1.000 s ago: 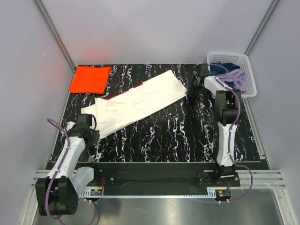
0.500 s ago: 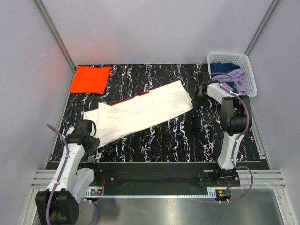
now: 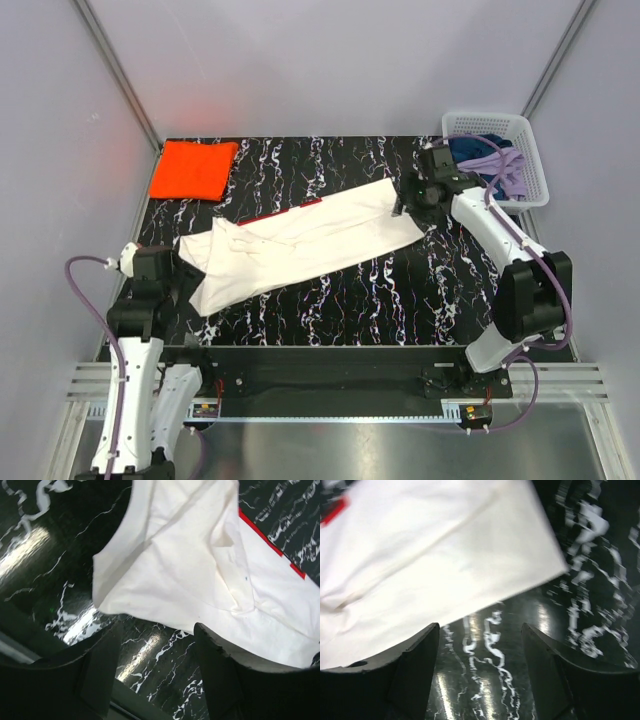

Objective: Fold and stack the t-shirts
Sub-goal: Fold the tshirt

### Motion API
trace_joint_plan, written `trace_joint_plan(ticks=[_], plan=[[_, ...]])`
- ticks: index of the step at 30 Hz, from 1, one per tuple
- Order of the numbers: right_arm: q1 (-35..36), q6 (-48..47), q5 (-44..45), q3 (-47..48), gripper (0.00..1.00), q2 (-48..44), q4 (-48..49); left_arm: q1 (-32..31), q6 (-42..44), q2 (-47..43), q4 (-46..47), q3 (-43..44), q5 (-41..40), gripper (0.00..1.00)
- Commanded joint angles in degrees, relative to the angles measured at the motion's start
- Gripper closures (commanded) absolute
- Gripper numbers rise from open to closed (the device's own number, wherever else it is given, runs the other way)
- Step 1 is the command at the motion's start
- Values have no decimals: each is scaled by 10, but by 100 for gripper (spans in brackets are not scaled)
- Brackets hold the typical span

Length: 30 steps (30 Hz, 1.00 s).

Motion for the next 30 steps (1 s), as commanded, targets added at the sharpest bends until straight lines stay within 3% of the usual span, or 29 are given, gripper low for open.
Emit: trace_joint_plan(ticks=[1, 4, 9, 22, 30], plan=[[70, -55, -80, 54, 27, 5, 77, 1, 116, 43, 124, 4, 65, 34], [125, -87, -140, 129, 28, 67, 124, 8, 164, 119, 154, 25, 99, 25], [183, -137, -251, 286, 30, 203, 153, 44, 199, 217, 165, 44, 131, 29], [276, -218, -385, 526, 25, 435, 104, 160, 149, 235, 205, -49, 195, 28], [325, -238, -368, 626, 20, 524, 116, 204, 105, 248, 229, -110, 260, 33]])
